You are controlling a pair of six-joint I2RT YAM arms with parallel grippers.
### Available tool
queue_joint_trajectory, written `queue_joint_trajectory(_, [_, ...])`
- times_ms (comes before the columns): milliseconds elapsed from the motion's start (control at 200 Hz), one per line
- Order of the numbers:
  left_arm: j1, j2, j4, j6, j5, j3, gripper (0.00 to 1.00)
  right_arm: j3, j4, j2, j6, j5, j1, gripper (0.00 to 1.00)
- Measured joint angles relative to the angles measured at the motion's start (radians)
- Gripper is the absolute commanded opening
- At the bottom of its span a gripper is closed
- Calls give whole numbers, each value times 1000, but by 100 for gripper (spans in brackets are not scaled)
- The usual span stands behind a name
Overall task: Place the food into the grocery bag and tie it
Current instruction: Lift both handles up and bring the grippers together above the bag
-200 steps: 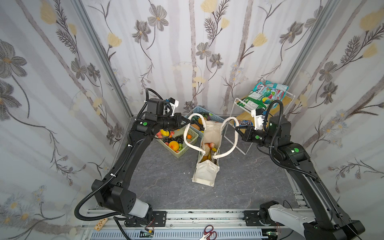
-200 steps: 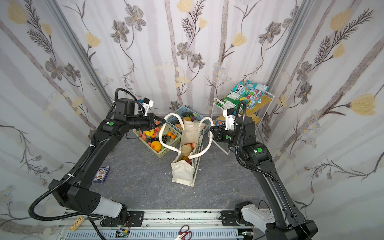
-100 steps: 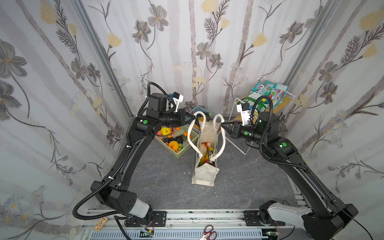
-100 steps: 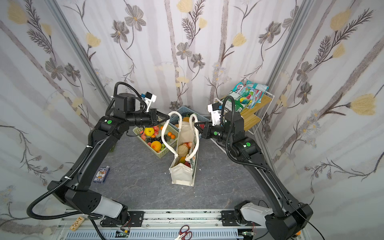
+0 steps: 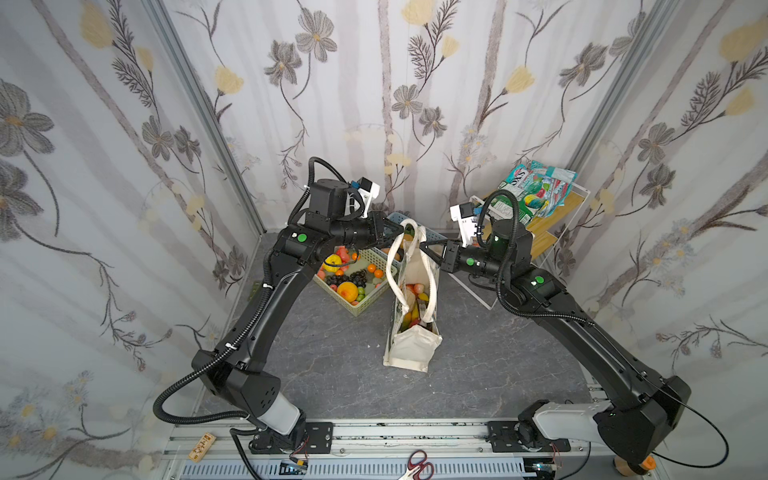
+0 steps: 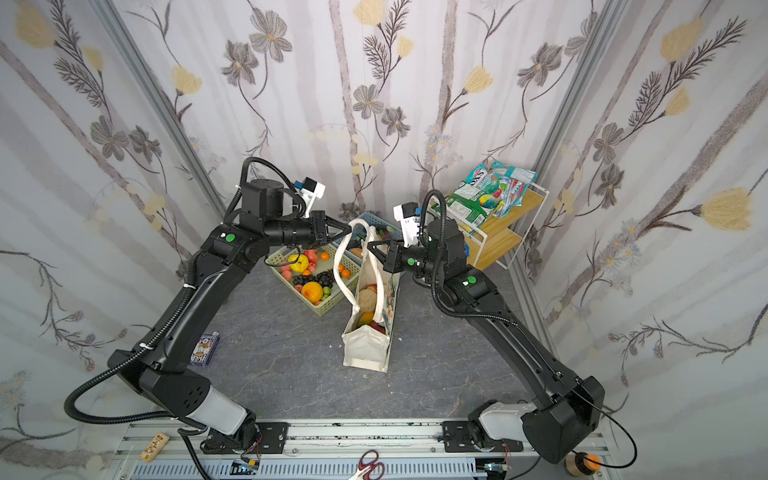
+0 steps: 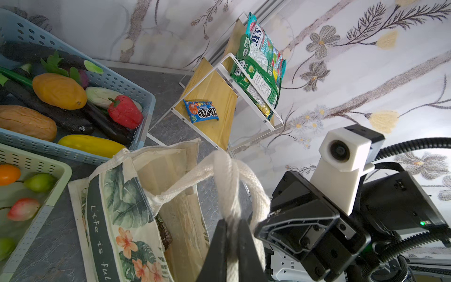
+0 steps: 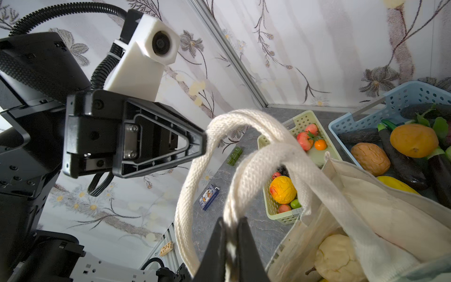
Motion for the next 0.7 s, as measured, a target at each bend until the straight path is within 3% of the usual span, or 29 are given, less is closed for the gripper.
queue_joint_trajectory(699, [-47, -1, 64, -75, -40, -21, 14, 12, 149, 193, 34, -11, 69, 12])
